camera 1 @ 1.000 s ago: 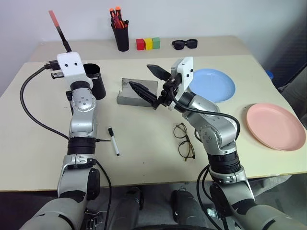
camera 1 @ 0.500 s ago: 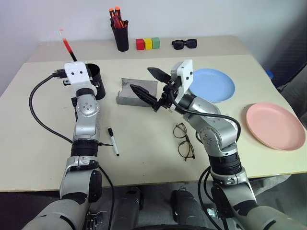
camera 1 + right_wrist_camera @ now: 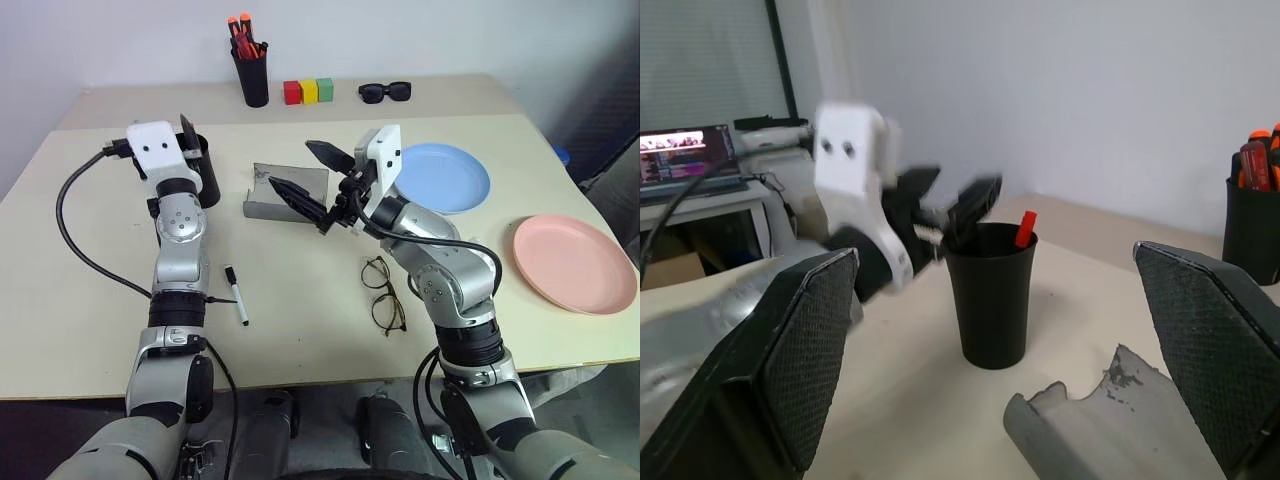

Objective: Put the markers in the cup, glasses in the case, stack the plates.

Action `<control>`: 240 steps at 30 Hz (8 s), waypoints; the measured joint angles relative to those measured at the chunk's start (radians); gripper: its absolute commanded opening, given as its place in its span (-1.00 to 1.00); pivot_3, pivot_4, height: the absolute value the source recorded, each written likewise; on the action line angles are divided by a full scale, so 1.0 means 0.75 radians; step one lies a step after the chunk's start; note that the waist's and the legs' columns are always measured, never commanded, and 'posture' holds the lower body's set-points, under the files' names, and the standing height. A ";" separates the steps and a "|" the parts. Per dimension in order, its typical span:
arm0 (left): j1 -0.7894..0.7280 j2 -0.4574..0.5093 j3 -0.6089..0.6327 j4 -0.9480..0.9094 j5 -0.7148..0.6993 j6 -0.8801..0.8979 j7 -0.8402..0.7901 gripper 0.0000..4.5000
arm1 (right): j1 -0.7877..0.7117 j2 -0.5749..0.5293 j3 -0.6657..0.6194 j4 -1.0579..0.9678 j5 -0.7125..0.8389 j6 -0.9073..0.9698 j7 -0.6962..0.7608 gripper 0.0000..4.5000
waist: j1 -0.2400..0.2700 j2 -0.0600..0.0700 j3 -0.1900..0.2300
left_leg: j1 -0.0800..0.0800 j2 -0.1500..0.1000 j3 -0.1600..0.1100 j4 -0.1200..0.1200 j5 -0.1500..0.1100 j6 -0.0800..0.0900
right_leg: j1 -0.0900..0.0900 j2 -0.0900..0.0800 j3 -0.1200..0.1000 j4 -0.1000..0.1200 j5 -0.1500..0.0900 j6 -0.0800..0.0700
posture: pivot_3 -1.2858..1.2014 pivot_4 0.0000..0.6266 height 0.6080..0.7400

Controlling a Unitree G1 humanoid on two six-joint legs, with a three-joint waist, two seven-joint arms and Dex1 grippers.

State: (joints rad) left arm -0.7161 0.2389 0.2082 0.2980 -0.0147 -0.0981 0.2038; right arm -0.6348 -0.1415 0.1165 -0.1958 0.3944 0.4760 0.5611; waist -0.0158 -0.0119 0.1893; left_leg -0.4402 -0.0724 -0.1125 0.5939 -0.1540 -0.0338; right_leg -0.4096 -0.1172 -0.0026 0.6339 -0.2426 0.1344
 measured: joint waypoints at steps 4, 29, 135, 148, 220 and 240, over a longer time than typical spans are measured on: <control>0.124 0.078 -0.005 -0.332 -0.119 0.186 -0.207 0.68 | 0.017 -0.114 0.002 -0.024 -0.005 0.001 0.054 1.00 | -0.007 0.001 0.000 | 0.000 0.000 0.000 -0.001 0.000 0.000 | 0.000 0.000 0.000 0.000 0.000 0.000 | 0.03 -0.52 1.00; 0.483 -0.084 0.137 -1.188 -0.771 2.268 0.215 0.88 | 0.101 -0.523 0.091 -0.013 -0.023 -0.002 0.544 1.00 | 0.012 -0.001 0.001 | 0.001 0.001 -0.003 0.002 -0.001 0.001 | 0.003 -0.001 -0.001 -0.003 -0.001 -0.001 | 0.03 -0.52 1.00; -0.376 0.324 -0.554 0.841 0.019 0.285 -1.552 0.99 | 0.395 -0.680 -0.088 -0.252 -0.024 0.153 0.353 1.00 | 0.002 -0.001 0.001 | -0.002 0.001 0.000 0.000 -0.001 0.002 | 0.001 0.000 -0.001 -0.004 0.000 -0.001 | 0.03 -0.52 1.00; -0.408 0.266 -0.552 0.983 0.082 0.047 -1.694 -0.97 | 0.478 -0.694 -0.125 -0.313 -0.024 0.159 0.309 1.00 | 0.005 -0.001 0.001 | -0.003 0.001 0.000 0.002 -0.001 0.003 | 0.001 -0.001 -0.002 -0.004 -0.001 0.000 | 0.03 -0.52 1.00; 1.035 0.307 0.027 -0.726 -0.490 0.250 -1.252 -0.13 | -0.272 -0.680 0.189 -0.098 0.120 0.519 0.251 -0.98 | 0.002 0.004 -0.001 | -0.003 0.012 0.006 -0.001 -0.005 0.007 | 0.002 -0.001 0.000 -0.018 -0.003 -0.012 | 0.03 -0.52 1.00; 1.182 0.318 0.014 -0.855 -0.490 0.240 -1.187 -0.13 | -0.618 -0.240 0.562 1.037 -0.421 -0.251 0.906 -0.54 | -0.006 0.005 0.000 | -0.002 0.011 0.008 -0.004 -0.004 0.004 | -0.007 0.005 0.001 -0.004 0.000 -0.010 | 0.03 -0.52 1.00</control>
State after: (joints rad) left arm 0.1707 0.4777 0.2187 -0.3434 -0.3819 0.0818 -0.6867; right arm -1.0982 -0.3212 0.5380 0.5823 0.0789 0.2876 1.2407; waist -0.0202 -0.0082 0.1890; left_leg -0.4419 -0.0644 -0.1065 0.5909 -0.1571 -0.0311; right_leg -0.4147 -0.1132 -0.0017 0.6307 -0.2428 0.1272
